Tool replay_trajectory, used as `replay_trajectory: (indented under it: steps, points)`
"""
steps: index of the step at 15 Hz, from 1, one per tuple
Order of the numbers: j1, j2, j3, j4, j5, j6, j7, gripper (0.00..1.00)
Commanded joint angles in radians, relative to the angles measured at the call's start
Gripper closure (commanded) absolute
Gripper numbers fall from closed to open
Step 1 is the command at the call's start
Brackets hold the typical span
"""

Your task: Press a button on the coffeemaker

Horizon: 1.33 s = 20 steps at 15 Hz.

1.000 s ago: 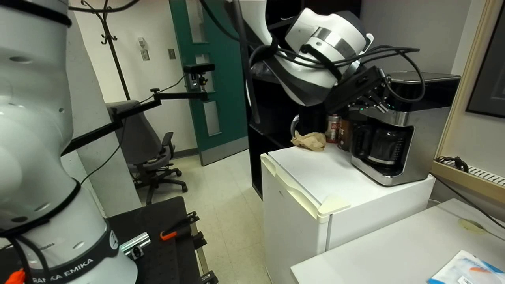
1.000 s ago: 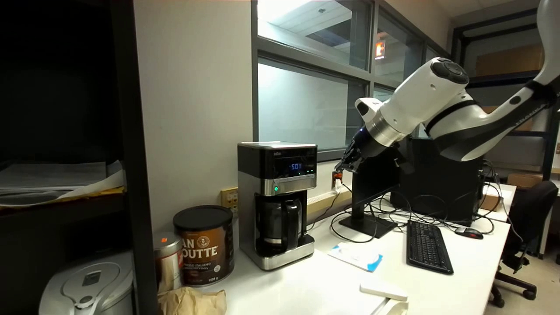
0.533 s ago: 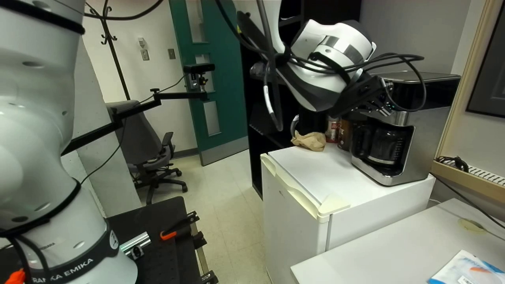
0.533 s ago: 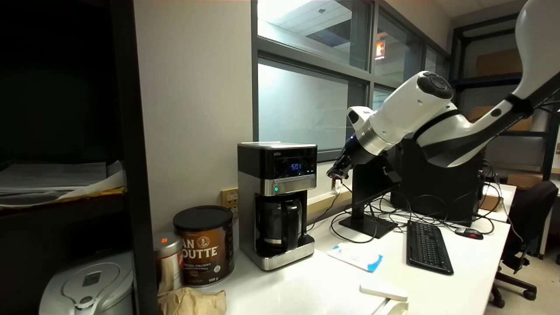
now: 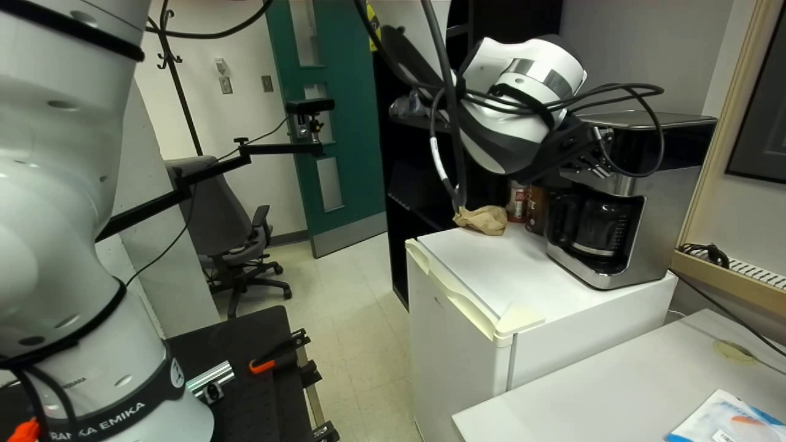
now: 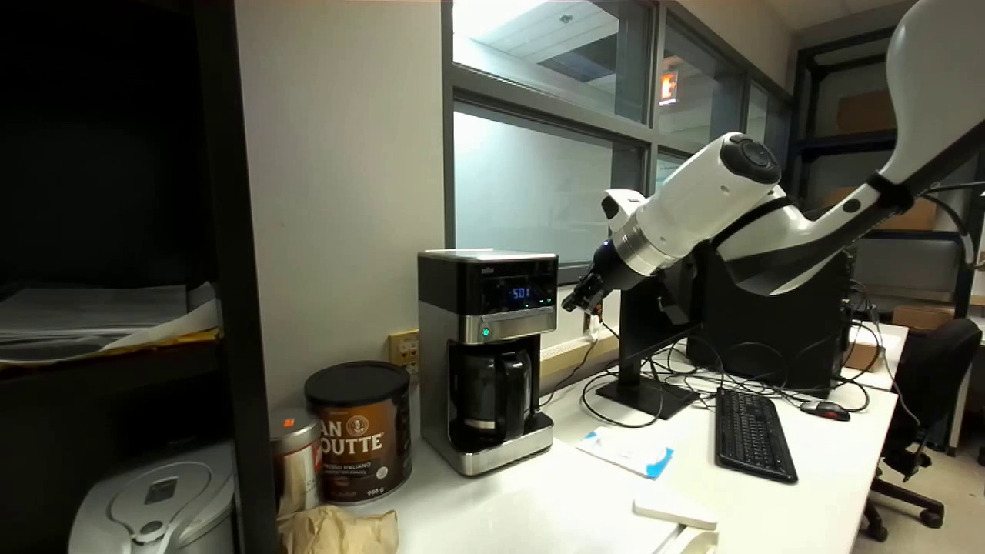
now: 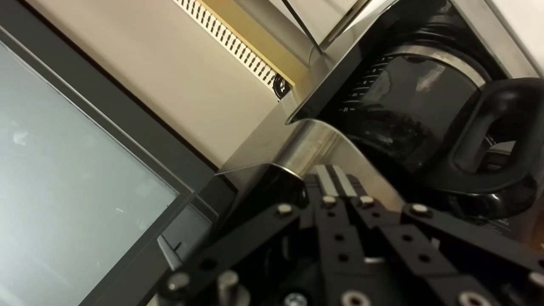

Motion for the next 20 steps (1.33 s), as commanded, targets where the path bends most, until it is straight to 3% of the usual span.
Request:
replay_trajectory:
  steps: [1, 20]
  points:
    - [0.007, 0.038, -0.003, 0.054, -0.034, 0.017, 0.048, 1.0]
    - [0.009, 0.101, -0.001, 0.136, -0.033, 0.013, 0.06, 1.0]
